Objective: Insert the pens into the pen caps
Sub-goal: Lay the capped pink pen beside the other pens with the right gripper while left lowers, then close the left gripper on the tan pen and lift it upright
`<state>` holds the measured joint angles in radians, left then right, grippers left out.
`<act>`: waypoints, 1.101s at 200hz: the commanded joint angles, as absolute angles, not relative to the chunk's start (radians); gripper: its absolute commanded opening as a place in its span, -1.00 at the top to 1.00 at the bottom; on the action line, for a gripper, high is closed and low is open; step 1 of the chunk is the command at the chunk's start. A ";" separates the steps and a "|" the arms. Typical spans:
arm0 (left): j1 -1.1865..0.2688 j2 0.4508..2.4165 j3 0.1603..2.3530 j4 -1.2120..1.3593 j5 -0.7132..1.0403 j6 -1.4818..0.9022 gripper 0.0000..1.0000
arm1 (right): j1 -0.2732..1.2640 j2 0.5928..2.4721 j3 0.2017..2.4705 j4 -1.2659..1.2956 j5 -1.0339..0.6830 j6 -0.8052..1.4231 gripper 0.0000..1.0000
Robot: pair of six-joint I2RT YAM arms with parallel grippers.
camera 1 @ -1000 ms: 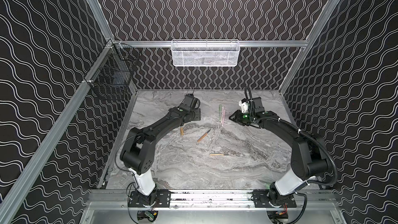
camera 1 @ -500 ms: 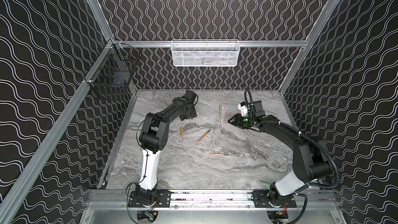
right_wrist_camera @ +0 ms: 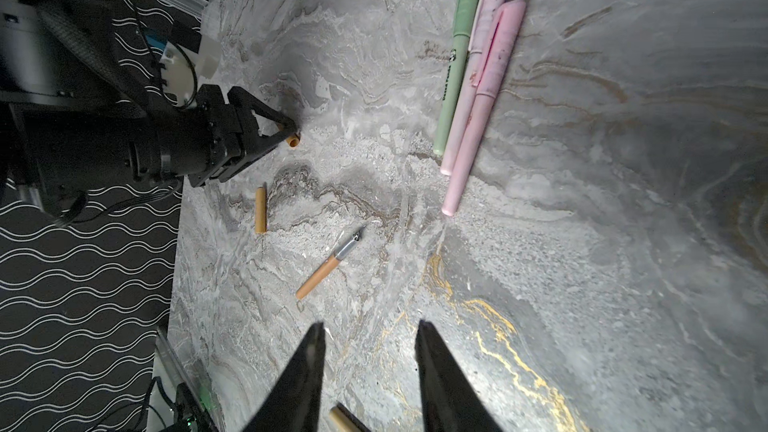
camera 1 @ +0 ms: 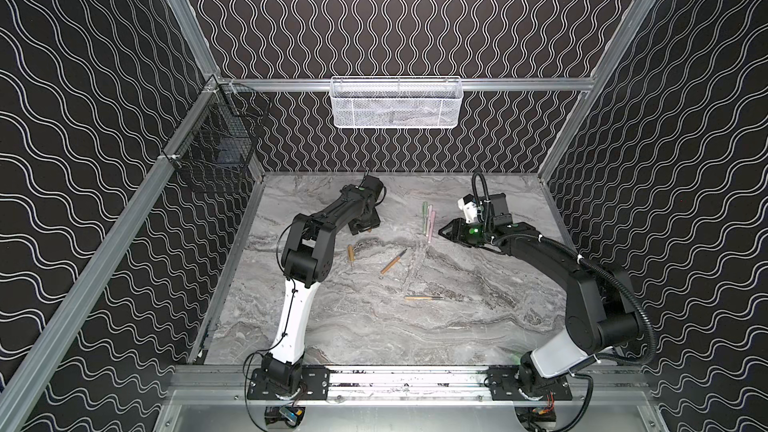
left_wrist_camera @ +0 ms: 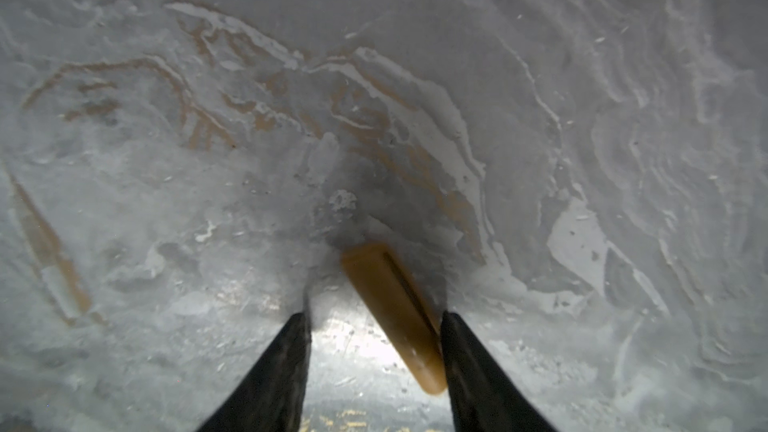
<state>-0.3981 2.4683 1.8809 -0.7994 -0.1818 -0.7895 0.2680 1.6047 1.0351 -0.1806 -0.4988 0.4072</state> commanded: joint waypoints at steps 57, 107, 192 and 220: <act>-0.393 2.472 1.881 -0.776 -0.235 -0.682 0.32 | 0.267 1.594 1.025 -0.143 -0.511 0.397 0.23; -0.390 2.473 1.879 -0.754 -0.242 -0.571 0.57 | 0.267 1.588 1.031 -0.149 -0.506 0.400 0.23; -0.378 2.528 1.954 -0.790 -0.254 -0.448 0.42 | 0.269 1.595 1.043 -0.153 -0.506 0.401 0.23; -0.376 2.546 1.965 -0.794 -0.243 -0.425 0.58 | 0.268 1.599 1.043 -0.156 -0.505 0.400 0.23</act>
